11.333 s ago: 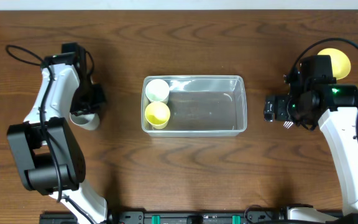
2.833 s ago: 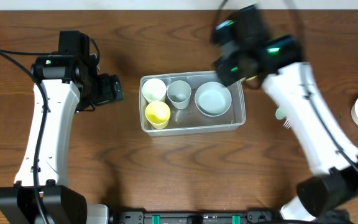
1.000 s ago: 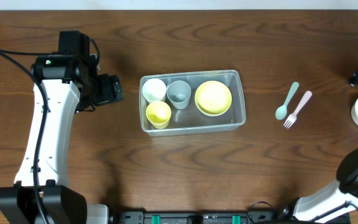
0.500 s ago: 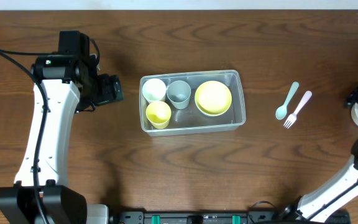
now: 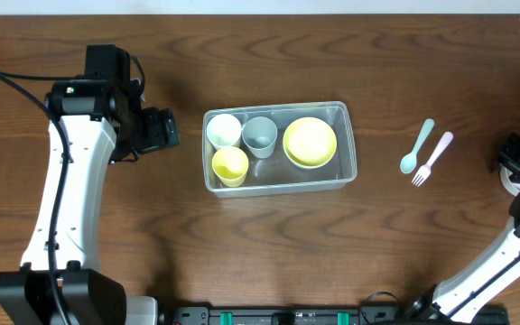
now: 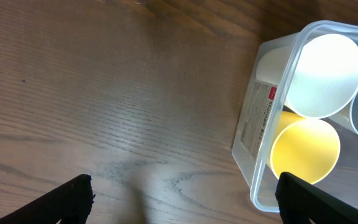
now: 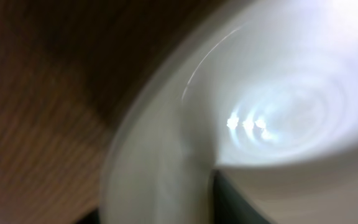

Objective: Pack container
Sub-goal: 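Grasp the white cup at the right edge with right gripper, then place white cup upside down onto the yellow bowl, release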

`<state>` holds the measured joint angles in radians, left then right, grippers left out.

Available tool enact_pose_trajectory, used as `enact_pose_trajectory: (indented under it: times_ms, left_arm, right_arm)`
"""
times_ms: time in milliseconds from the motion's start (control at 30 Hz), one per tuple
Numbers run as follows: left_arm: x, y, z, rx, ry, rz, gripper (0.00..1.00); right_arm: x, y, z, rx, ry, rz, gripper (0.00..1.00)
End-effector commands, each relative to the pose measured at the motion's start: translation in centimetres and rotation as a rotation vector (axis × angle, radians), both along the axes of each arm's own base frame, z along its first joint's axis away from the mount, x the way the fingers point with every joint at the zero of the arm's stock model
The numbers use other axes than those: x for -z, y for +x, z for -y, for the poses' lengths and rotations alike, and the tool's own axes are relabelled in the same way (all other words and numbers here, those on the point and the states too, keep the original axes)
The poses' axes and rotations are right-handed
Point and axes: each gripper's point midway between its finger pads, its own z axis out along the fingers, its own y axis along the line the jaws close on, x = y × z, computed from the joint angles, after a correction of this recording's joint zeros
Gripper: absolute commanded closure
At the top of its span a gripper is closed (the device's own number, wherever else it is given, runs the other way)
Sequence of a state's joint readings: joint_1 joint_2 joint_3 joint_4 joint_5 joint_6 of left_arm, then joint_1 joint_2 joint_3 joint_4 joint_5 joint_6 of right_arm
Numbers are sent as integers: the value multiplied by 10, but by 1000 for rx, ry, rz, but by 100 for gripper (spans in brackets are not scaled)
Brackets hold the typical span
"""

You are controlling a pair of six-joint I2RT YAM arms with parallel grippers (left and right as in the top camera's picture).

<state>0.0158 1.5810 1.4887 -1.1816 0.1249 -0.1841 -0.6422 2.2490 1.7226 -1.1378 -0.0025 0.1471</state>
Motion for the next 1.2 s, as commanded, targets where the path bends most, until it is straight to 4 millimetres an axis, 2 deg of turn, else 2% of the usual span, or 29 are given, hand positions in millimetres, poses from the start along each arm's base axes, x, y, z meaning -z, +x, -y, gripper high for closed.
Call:
enact_pose_trajectory:
  times_ms: [0, 100, 200, 333, 433, 500, 667, 767, 933, 1033, 1167]
  left_arm:
    - [0, -1, 0, -8, -4, -6, 6]
    - [0, -1, 0, -7, -4, -6, 6]
    - [0, -1, 0, -7, -4, -6, 6]
    - [0, -1, 0, -7, -4, -6, 6]
    - [0, -2, 0, -7, -4, -6, 6]
    - [0, -2, 0, -7, -4, -7, 6]
    - [0, -2, 0, -8, -4, -7, 6]
    - [0, -2, 0, -8, -4, -7, 6]
    - [0, -2, 0, -7, -4, -7, 6]
    - [0, -2, 0, -8, -4, -7, 6]
    - [0, -2, 0, -7, -4, -7, 6]
  right_arm:
    - [-27, 15, -10, -25, -21, 66, 83]
    - [-48, 26, -19, -55, -45, 114, 99]
    - [-73, 38, -36, -109, -73, 168, 99]
    - [-113, 58, -75, -238, -110, 250, 99]
    - [-148, 74, -125, -403, -119, 347, 99]
    - [-172, 81, -166, -543, -129, 413, 99]
    - [-213, 83, -268, -874, -144, 545, 99]
    - [-220, 78, -322, -1016, -133, 582, 99]
    - [-213, 61, -390, -1182, -79, 584, 99]
    - [-203, 50, -423, -1263, -50, 568, 99]
    - [-180, 41, -448, -1323, -19, 510, 99]
